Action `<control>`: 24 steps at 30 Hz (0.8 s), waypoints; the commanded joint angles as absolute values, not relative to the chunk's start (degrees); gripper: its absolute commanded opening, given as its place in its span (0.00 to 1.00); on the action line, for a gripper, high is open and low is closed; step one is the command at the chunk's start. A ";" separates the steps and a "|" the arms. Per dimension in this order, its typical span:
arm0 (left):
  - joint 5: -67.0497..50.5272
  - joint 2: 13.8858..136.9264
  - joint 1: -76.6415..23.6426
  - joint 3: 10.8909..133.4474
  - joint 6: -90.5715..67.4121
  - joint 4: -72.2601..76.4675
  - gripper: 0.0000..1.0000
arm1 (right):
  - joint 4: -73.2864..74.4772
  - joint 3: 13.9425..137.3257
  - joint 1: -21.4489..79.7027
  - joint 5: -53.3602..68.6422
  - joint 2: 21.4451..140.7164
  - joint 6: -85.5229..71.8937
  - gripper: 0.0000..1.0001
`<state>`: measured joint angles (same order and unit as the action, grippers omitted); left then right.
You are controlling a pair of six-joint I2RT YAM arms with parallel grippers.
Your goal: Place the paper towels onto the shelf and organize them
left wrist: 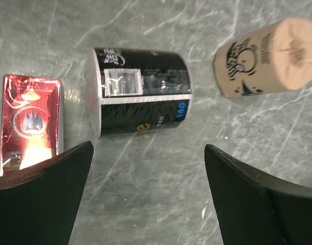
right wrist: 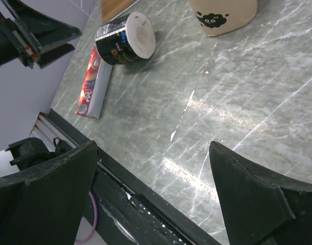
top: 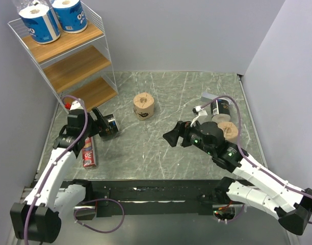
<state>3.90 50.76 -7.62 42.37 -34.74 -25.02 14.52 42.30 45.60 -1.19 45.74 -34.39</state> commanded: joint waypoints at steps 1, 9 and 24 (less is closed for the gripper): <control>3.15 53.43 -7.03 41.83 -35.68 -20.91 0.96 | 10.19 45.16 45.62 -2.90 49.11 -34.28 0.96; -0.34 55.99 -3.78 40.17 -37.70 -16.36 0.96 | 7.39 46.50 45.70 -0.27 51.42 -34.01 0.96; -3.43 65.83 -0.97 37.71 -43.24 -6.24 0.96 | 4.75 45.53 45.62 -0.35 52.91 -32.87 0.96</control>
<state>-1.85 64.14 -1.15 38.22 -40.84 -11.20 7.68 43.81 45.60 -0.36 52.01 -34.22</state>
